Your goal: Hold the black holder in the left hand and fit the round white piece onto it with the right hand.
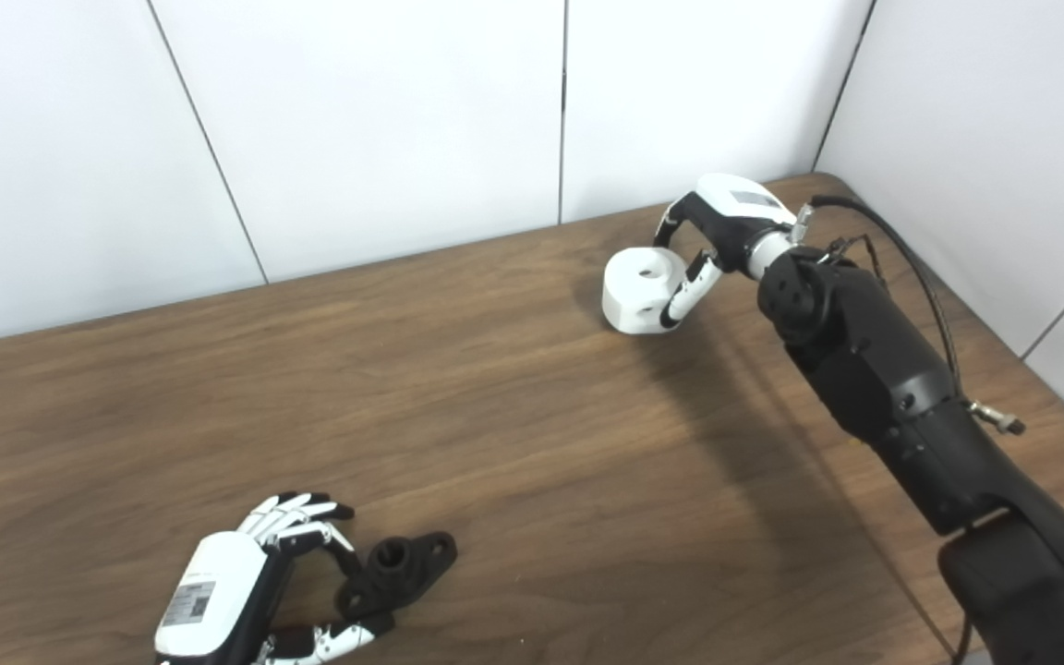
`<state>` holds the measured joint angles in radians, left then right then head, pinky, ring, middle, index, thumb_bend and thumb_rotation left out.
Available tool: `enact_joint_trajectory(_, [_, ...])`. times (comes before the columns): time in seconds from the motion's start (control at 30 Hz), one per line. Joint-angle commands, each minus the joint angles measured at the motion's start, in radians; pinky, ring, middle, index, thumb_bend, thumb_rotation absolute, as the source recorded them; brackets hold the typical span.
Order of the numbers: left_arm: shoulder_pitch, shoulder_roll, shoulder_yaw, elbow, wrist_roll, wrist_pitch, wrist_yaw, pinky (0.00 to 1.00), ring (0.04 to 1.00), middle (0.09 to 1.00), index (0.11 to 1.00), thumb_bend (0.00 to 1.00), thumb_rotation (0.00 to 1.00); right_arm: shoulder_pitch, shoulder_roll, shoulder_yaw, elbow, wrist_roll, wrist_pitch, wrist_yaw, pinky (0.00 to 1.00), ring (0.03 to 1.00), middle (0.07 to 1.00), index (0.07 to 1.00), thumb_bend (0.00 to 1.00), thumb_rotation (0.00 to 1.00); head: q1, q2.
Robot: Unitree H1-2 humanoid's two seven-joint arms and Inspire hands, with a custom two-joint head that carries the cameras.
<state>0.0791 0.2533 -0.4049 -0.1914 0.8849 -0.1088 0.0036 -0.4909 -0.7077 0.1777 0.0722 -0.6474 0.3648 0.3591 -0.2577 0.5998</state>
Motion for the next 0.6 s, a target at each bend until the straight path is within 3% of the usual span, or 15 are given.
enact_joint_trajectory(0.0, [0.022, 0.01, -0.013, 0.016, 0.039, 0.032, -0.045, 0.9, 0.824, 0.765, 0.486, 0.52, 0.05, -0.037, -0.048, -0.014, -0.083, -0.018, 0.017, 0.023, 0.98, 0.93, 0.799, 0.489, 0.52, 0.14, 0.009, 0.005])
enact_joint_trajectory(0.23, [0.022, -0.001, -0.021, 0.006, 0.051, 0.041, -0.056, 0.92, 0.834, 0.772, 0.487, 0.52, 0.05, -0.029, -0.054, 0.012, -0.278, -0.052, 0.047, 0.141, 0.99, 0.933, 0.809, 0.489, 0.52, 0.14, 0.071, 0.041])
enact_joint_trajectory(0.57, [0.01, -0.01, -0.055, -0.018, 0.093, 0.091, -0.092, 0.96, 0.861, 0.793, 0.488, 0.52, 0.05, -0.002, -0.002, 0.077, -0.518, -0.1, 0.03, 0.271, 0.98, 0.927, 0.795, 0.487, 0.52, 0.14, 0.137, 0.092])
